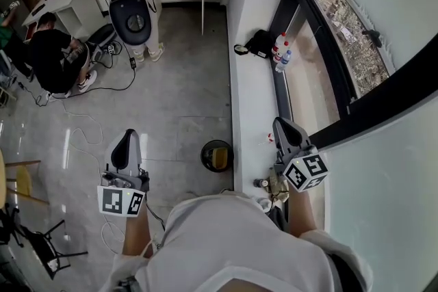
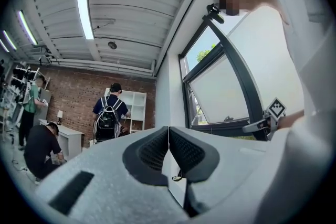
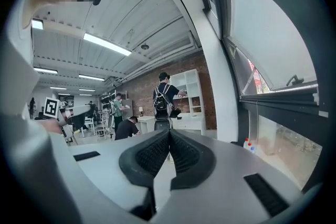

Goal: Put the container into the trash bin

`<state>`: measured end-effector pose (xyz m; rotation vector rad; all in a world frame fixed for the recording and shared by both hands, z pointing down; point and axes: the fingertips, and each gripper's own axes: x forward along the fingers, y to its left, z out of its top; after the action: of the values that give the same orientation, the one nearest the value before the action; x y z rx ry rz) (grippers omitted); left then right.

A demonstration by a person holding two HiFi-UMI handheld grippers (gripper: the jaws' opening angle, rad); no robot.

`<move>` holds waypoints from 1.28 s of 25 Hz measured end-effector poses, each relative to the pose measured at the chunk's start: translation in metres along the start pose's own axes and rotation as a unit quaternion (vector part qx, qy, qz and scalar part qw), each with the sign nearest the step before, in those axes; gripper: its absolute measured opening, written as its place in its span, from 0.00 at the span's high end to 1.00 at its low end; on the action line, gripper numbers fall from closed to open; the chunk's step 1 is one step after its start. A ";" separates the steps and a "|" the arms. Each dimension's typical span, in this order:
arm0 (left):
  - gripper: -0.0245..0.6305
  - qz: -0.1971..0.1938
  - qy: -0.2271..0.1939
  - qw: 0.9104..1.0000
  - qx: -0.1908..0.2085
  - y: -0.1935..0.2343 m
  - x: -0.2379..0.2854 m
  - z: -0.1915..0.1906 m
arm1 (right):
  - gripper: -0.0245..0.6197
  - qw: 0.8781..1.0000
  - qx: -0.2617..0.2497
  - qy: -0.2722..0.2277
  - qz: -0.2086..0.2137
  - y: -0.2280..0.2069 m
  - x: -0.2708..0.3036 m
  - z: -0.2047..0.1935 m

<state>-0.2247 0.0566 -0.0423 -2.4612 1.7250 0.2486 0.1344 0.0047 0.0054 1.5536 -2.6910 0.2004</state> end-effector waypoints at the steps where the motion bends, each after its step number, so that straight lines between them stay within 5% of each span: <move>1: 0.93 0.002 -0.001 1.000 -0.002 0.002 0.001 0.002 | 0.96 1.000 -0.001 0.000 0.001 0.002 0.001 0.002; 14: 0.93 -0.032 -0.008 0.999 -0.003 -0.004 0.018 0.011 | 0.96 1.000 -0.001 0.005 0.025 0.033 0.015 -0.004; 32: 0.93 -0.030 -0.007 0.999 -0.007 0.004 0.013 0.012 | 0.96 0.998 -0.018 0.000 0.053 0.054 0.035 0.000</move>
<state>-0.2251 0.0457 -0.0570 -2.5103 1.6465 0.2734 0.0697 0.0013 0.0036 1.4033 -2.7624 0.1535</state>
